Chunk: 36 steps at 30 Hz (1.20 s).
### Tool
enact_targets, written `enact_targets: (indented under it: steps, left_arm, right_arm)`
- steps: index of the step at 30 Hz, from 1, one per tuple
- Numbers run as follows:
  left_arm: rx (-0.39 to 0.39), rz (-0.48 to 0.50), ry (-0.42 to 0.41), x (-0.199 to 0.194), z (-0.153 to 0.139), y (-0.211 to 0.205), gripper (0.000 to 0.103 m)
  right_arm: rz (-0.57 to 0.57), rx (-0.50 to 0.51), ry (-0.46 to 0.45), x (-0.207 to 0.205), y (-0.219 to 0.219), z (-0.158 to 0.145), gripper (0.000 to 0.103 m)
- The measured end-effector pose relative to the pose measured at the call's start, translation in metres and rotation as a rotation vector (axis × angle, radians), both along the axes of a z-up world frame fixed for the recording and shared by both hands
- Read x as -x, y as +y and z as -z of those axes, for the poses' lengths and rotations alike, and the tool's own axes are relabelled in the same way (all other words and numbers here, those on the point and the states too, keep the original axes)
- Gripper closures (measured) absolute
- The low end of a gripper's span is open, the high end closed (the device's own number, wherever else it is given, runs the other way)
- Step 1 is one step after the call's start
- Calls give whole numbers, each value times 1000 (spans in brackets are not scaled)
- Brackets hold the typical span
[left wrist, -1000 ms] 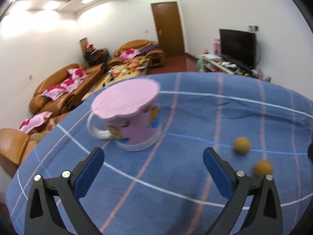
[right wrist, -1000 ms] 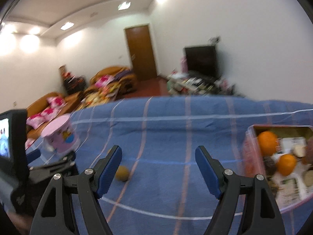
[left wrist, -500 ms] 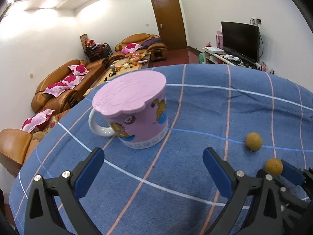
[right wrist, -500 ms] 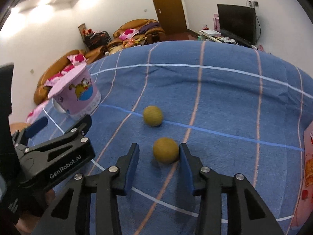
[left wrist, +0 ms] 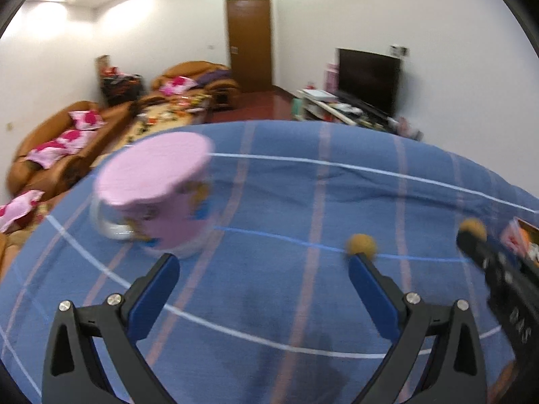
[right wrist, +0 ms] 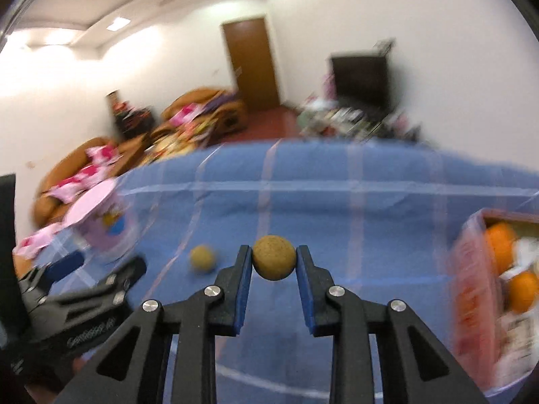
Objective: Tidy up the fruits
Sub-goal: 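Grasp a yellow-brown fruit with the right tool while the left tool grasps the other, then carry both yellow-brown fruits over the pink tin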
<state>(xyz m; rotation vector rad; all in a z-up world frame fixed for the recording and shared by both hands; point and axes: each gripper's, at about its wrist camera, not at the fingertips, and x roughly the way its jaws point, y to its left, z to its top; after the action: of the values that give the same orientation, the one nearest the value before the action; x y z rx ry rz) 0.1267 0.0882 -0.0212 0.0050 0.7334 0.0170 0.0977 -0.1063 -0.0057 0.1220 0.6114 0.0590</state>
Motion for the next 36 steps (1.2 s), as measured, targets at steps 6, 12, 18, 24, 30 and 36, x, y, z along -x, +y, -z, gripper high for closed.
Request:
enact_targets:
  steps: [6,12,18,24,30,36]
  left_arm:
    - [-32,83,91,-27,7,-44,32]
    - [-35,108,167,-48,21,-66,48]
    - [3,150,171,-49,18,-68,70]
    - [23,146,155,-36,16,-63,74]
    - [40,63,85,-19,8,-44,74]
    - [-9,21,21,1,2,-34,74]
  right_arm:
    - [74,36,-71,7,-9,-8,75]
    - [68,14,-51,2,-14,-10,75]
    - [46,22,-39,-2,-5,-9,75]
    - [30,46,-64,1,1,-10,75]
    - [31,70,-103,7,6,-12,75]
    - [21,95,-137,23,15,-12,75]
